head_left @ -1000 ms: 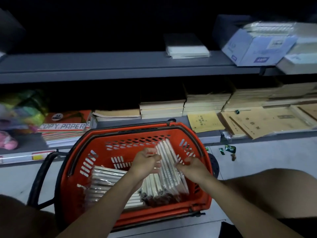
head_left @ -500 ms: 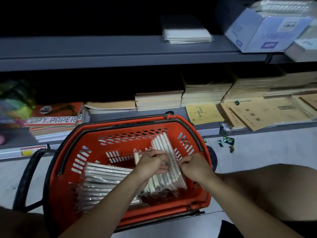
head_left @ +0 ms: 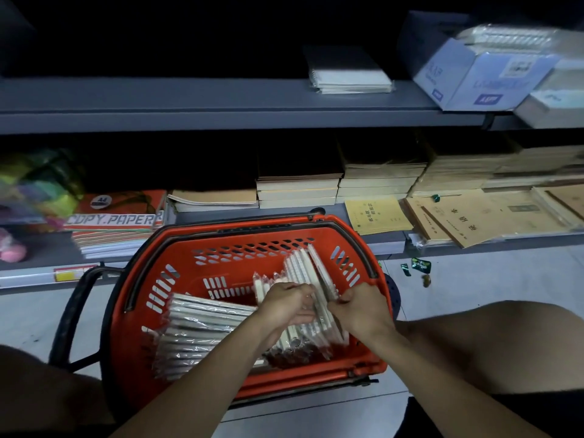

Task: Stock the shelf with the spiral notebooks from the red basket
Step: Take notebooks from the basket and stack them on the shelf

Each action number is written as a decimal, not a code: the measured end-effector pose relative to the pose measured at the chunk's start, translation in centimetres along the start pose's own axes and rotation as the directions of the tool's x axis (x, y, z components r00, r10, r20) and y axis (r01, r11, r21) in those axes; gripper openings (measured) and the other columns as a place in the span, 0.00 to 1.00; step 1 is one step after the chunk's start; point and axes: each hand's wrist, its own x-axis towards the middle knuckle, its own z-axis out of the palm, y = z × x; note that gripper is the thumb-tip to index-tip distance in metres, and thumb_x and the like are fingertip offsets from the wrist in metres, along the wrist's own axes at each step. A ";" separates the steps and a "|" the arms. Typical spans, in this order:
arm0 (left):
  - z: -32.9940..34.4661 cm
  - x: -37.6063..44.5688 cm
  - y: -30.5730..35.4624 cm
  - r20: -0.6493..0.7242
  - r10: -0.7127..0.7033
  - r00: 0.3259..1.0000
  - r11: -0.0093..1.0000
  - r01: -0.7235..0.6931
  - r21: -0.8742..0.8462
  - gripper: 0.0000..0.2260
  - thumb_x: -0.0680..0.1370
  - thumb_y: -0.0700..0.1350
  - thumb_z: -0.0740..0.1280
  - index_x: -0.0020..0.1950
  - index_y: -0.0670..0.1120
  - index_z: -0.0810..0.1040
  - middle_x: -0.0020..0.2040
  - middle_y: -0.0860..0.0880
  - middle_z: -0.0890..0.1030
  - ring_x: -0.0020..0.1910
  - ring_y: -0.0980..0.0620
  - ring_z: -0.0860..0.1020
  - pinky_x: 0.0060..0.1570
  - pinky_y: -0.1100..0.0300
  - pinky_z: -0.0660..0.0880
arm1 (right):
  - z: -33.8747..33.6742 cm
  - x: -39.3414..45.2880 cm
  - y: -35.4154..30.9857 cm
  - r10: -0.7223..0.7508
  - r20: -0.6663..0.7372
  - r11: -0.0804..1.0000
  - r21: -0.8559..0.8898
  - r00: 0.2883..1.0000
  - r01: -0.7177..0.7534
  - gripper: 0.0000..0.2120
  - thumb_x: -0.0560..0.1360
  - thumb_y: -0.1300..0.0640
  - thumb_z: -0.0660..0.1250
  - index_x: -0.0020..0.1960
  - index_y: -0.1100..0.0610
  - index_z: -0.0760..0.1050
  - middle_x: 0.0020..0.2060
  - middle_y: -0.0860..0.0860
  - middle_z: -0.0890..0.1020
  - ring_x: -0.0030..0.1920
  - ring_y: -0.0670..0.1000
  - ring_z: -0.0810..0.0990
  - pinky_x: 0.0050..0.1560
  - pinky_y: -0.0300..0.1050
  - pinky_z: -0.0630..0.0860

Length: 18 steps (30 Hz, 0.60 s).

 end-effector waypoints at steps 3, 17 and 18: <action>-0.1 -1.0 1.0 0.073 -0.010 0.997 1.000 0.010 -0.003 0.23 0.81 0.49 0.68 0.72 0.38 0.71 0.62 0.38 0.79 0.55 0.42 0.83 0.54 0.55 0.82 | -1.4 -1.1 -0.7 -0.064 -0.144 0.998 -0.027 0.988 0.061 0.26 0.72 0.53 0.72 0.21 0.54 0.64 0.17 0.47 0.68 0.21 0.43 0.68 0.23 0.33 0.60; -2.6 -8.1 8.2 -0.084 0.394 0.915 0.845 -0.397 -0.360 0.14 0.79 0.35 0.62 0.63 0.39 0.79 0.57 0.38 0.84 0.58 0.37 0.82 0.53 0.44 0.80 | -8.9 -9.0 -6.9 -0.608 -0.410 0.764 -0.066 0.680 0.642 0.20 0.78 0.35 0.61 0.53 0.47 0.83 0.45 0.37 0.82 0.46 0.38 0.79 0.47 0.37 0.77; -3.3 -8.7 8.5 -0.081 0.406 0.911 0.815 -0.400 -0.419 0.15 0.80 0.35 0.61 0.65 0.38 0.77 0.59 0.37 0.84 0.60 0.36 0.81 0.54 0.41 0.79 | -9.7 -9.0 -6.8 -0.513 -0.483 0.808 0.008 0.709 0.589 0.18 0.77 0.37 0.63 0.57 0.46 0.81 0.47 0.36 0.80 0.48 0.38 0.78 0.47 0.38 0.77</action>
